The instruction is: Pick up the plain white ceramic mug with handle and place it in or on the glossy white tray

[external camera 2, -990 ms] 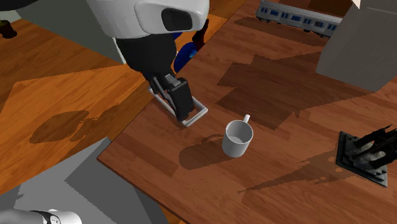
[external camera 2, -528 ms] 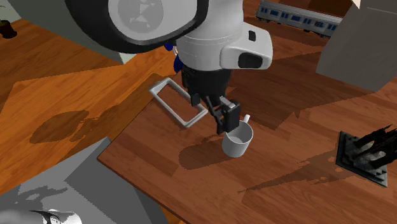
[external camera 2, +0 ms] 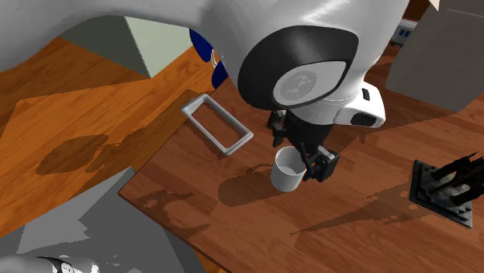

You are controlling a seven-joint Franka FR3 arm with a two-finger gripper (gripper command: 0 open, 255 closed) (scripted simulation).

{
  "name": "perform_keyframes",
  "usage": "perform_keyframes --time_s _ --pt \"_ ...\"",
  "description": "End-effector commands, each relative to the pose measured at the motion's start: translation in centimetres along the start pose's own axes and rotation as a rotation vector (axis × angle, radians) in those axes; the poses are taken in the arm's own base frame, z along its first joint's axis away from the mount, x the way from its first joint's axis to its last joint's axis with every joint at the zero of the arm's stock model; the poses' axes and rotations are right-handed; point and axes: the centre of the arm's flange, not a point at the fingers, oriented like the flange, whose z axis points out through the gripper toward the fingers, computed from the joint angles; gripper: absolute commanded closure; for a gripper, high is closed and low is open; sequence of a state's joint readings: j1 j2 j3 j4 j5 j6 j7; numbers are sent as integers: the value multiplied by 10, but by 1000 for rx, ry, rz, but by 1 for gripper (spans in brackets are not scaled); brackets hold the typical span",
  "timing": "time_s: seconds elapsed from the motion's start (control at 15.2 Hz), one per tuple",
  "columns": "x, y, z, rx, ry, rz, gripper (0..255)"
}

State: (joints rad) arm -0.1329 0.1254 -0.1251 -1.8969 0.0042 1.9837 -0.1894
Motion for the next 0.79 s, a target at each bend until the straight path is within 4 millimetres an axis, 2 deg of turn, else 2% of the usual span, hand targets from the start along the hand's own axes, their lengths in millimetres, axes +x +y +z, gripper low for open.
perform_keyframes --time_s 0.0,0.13,0.59,0.73 --pt "21 13 17 10 -17 10 0" --pt "36 23 30 18 -29 18 0" --pt "35 22 67 18 -29 18 0" --pt "35 22 70 18 -29 18 0"
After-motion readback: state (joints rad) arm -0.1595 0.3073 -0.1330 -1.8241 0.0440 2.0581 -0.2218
